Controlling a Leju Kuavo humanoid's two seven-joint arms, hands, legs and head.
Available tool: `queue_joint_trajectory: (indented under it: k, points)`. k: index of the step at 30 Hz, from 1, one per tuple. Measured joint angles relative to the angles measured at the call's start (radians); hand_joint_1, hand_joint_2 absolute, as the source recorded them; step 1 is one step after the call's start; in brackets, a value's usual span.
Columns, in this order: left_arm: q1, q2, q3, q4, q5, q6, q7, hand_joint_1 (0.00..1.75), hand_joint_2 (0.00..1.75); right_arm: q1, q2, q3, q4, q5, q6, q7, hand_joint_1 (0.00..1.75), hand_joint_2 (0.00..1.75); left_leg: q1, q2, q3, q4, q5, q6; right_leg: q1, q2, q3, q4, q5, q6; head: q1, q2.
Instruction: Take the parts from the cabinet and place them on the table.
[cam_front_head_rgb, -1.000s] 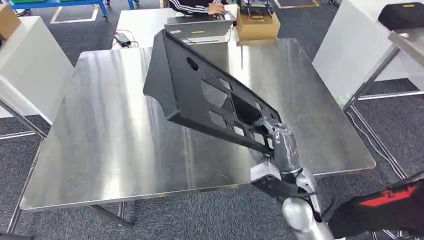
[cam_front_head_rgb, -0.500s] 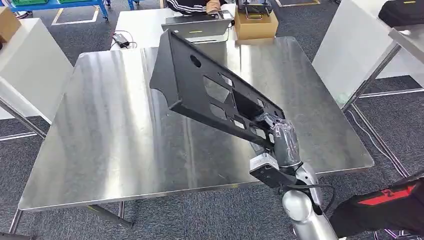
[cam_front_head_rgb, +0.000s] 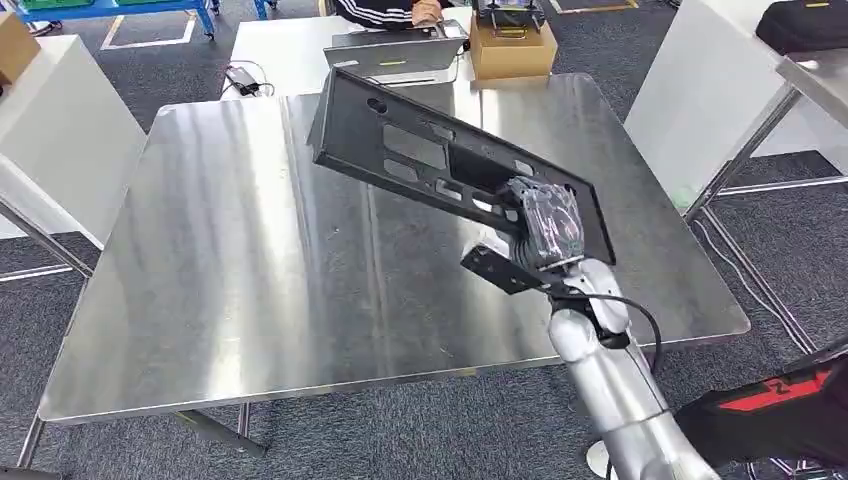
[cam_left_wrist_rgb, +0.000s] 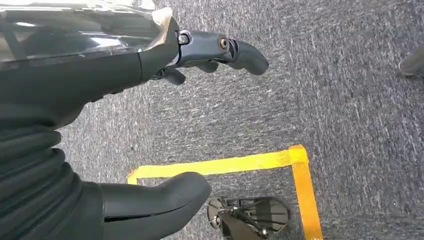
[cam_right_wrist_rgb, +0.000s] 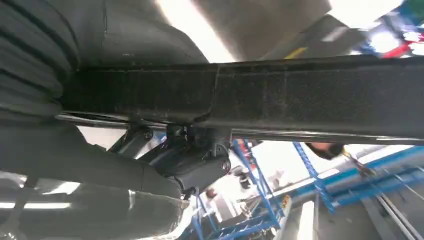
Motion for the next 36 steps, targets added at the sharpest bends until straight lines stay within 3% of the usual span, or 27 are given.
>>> queue_joint_trajectory:
  k: [6, 13, 18, 21, 25, 30, 36]
  points:
    - [-0.001, -0.001, -0.001, 0.0, 0.0, 0.003, 0.0, 0.0, 1.75, -0.323, 0.012, 0.124, 0.474, 0.236, -0.08, 0.02, 1.75, 1.75, 0.0, -0.001, 0.001, 0.0, 0.001, 0.0, 0.0, 0.0, 0.0, 0.0, 0.0, 0.0, 0.0, 0.0]
    - [0.001, -0.002, -0.001, 0.001, 0.004, 0.003, -0.01, 0.0, 1.75, -0.494, 0.042, 0.213, 0.764, 0.29, -0.09, 0.075, 1.75, 1.75, 0.001, -0.003, -0.001, 0.0, 0.001, 0.0, 0.001, -0.001, -0.002, 0.0, 0.0, 0.0, 0.0, 0.0]
    - [0.0, -0.001, -0.001, 0.001, 0.001, 0.001, -0.008, 0.0, 1.75, -0.567, 0.037, 0.275, 0.878, 0.388, -0.145, 0.05, 1.75, 1.75, 0.0, -0.002, 0.0, 0.0, 0.001, 0.0, 0.0, 0.0, -0.002, 0.0, 0.0, 0.0, 0.0, 0.0]
    - [-0.004, -0.001, -0.002, 0.001, -0.001, -0.005, -0.005, 0.0, 1.75, -0.582, 0.04, 0.312, 0.92, 0.387, -0.124, -0.03, 1.75, 1.75, 0.0, -0.002, 0.0, 0.0, 0.001, 0.0, 0.0, 0.0, -0.002, 0.0, 0.0, 0.0, 0.0, 0.0]
    - [-0.006, -0.003, -0.002, 0.001, 0.001, -0.008, -0.005, 0.0, 1.75, -0.584, 0.084, 0.355, 0.953, 0.383, -0.091, -0.128, 1.75, 1.75, 0.0, 0.0, 0.0, 0.0, 0.001, 0.0, 0.0, 0.001, -0.002, 0.0, 0.0, 0.0, 0.0, 0.0]
    - [-0.007, -0.01, -0.004, 0.001, 0.002, -0.01, -0.005, 0.0, 1.75, -0.577, 0.145, 0.408, 0.969, 0.396, -0.054, -0.166, 1.75, 1.75, 0.001, -0.001, 0.0, 0.0, 0.001, 0.0, 0.001, 0.001, -0.003, 0.0, 0.0, 0.0, 0.0, 0.0]
    - [-0.009, -0.016, -0.005, 0.0, 0.003, 0.0, -0.004, 0.0, 1.75, -0.547, 0.179, 0.446, 0.971, 0.391, -0.038, -0.173, 1.75, 1.75, 0.0, 0.0, 0.0, 0.0, 0.001, 0.0, 0.001, 0.001, -0.002, 0.0, 0.0, 0.0, 0.0, 0.0]
